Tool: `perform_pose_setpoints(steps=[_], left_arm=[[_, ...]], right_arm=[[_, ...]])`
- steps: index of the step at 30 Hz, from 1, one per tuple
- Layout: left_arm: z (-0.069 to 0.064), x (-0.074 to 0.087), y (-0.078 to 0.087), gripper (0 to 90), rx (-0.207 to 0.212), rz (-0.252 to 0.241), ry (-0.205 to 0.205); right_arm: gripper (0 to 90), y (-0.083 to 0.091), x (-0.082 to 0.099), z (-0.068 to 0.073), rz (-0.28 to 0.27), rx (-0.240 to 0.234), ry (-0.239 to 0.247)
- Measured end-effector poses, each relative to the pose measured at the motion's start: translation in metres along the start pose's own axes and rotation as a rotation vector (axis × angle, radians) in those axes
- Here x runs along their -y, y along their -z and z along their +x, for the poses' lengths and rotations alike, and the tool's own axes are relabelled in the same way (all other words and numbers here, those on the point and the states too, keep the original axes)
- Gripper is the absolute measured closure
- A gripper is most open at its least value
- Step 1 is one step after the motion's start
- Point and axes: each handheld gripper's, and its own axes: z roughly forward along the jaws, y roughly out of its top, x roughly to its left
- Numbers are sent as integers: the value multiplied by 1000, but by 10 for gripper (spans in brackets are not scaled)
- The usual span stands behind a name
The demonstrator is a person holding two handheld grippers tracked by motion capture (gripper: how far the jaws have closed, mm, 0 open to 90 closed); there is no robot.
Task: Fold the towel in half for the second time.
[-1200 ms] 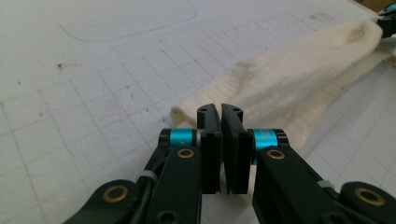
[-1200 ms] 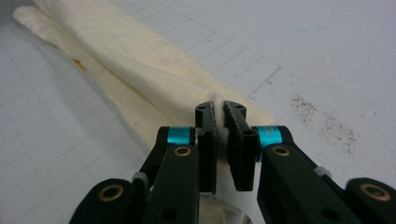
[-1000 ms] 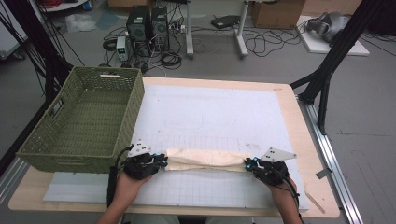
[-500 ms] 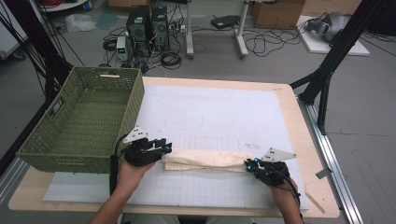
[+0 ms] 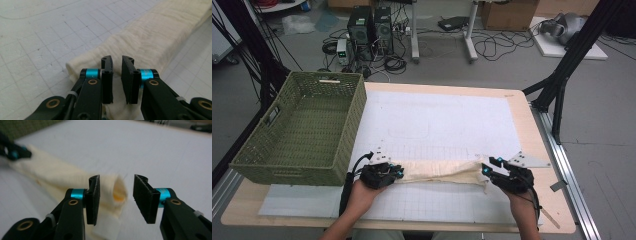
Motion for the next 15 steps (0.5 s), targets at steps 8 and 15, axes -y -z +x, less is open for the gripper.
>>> perform_pose_setpoints(steps=[8, 15], left_arm=[[0, 0, 0, 778, 0, 1, 0], [1, 2, 0, 779, 8, -8, 12]], right_arm=[[499, -21, -30, 32, -46, -38, 29], [548, -70, -5, 49, 149, -41, 72]])
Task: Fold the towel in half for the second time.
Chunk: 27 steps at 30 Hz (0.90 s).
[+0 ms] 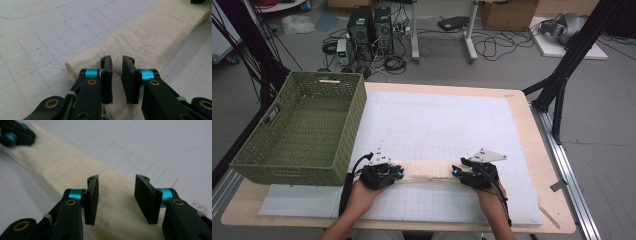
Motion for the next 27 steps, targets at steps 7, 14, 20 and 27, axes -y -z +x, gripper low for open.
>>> perform_pose_setpoints(steps=[7, 14, 20, 27], left_arm=[[1, 0, 1, 785, 1, 4, 4], [2, 1, 1, 792, -3, 2, 6], [3, 1, 1, 803, -4, 1, 10], [4, -1, 4, 754, 7, -11, 28]], right_arm=[[562, 10, 22, -20, 61, 78, -18], [558, 28, 38, -34, 61, 107, -32], [552, 28, 41, -34, 52, 108, -39], [527, 33, 37, -32, 23, 80, -32]])
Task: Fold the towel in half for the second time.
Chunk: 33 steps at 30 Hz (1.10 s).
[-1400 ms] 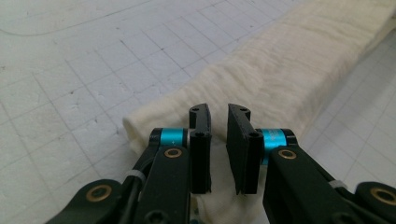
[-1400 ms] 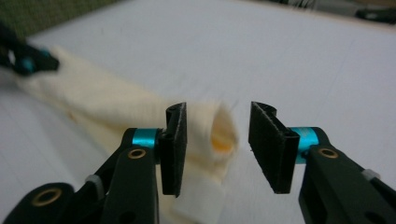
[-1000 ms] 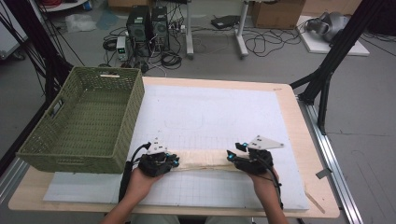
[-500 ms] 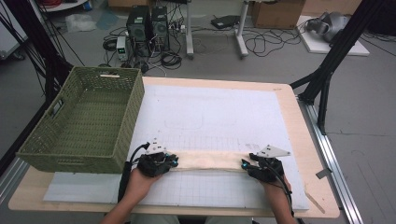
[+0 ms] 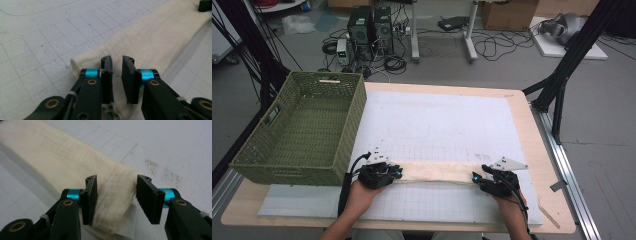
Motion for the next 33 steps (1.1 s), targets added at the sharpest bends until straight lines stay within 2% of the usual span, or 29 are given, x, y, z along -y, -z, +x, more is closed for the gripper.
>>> perform_pose_setpoints(steps=[3, 5, 9, 12, 14, 17, 20, 22, 24, 25, 27, 30, 32, 33], left_arm=[[3, -5, 6, 765, 2, -35, 8], [5, -7, 10, 775, -10, -58, 9], [10, -5, 10, 787, -19, -46, 13], [10, -3, 8, 789, -17, -25, 7], [8, -2, 6, 789, -13, -12, 9], [7, 0, 5, 792, -21, 8, -9], [7, 1, 5, 798, -30, 11, -15], [6, 2, 6, 804, -31, 12, -15], [7, 1, 7, 805, -38, 9, -19], [8, -1, 9, 802, -44, -4, -17], [12, -4, 15, 770, -36, -64, -4], [16, -9, 24, 677, -37, -156, -25], [19, -12, 28, 626, -19, -209, -40], [19, -14, 30, 620, -3, -217, -32]], right_arm=[[600, 9, -6, 0, -48, -13, 6], [611, 12, -8, -1, -65, -11, -4], [591, 19, -6, -8, -79, 25, -32], [648, 24, -4, -12, -102, 29, -39], [707, 23, -4, -10, -91, -10, -22], [739, 14, -3, -5, -32, -51, 18], [734, 6, 3, -7, 40, -52, 29], [720, 7, 5, -11, 41, -51, -1], [705, 9, 5, -14, 37, -39, -4], [695, 10, 5, -14, 32, -40, -13], [679, 14, 3, -14, 2, -39, -13], [613, 22, -2, -15, -62, -33, -25], [540, 28, -5, -15, -102, -23, -26], [496, 30, -6, -16, -116, -6, -25]])
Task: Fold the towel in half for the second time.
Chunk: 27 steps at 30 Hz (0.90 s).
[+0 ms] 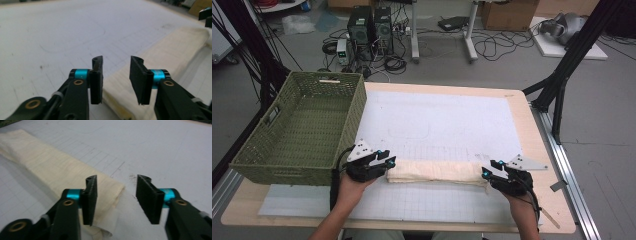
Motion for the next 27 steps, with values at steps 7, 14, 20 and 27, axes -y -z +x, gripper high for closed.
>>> perform_pose_setpoints(steps=[7, 14, 20, 27], left_arm=[[3, -12, 6, 332, 10, -72, 63], [3, -18, 12, 197, -4, -125, 77], [3, -20, 15, 200, 10, -140, 54], [5, -18, 13, 214, 7, -125, 51]], right_arm=[[247, 7, -5, -3, -11, 134, -4], [149, 13, -7, -6, -31, 174, -12], [120, 22, -9, -12, -53, 170, -34], [120, 20, -8, -15, -44, 164, -38]])
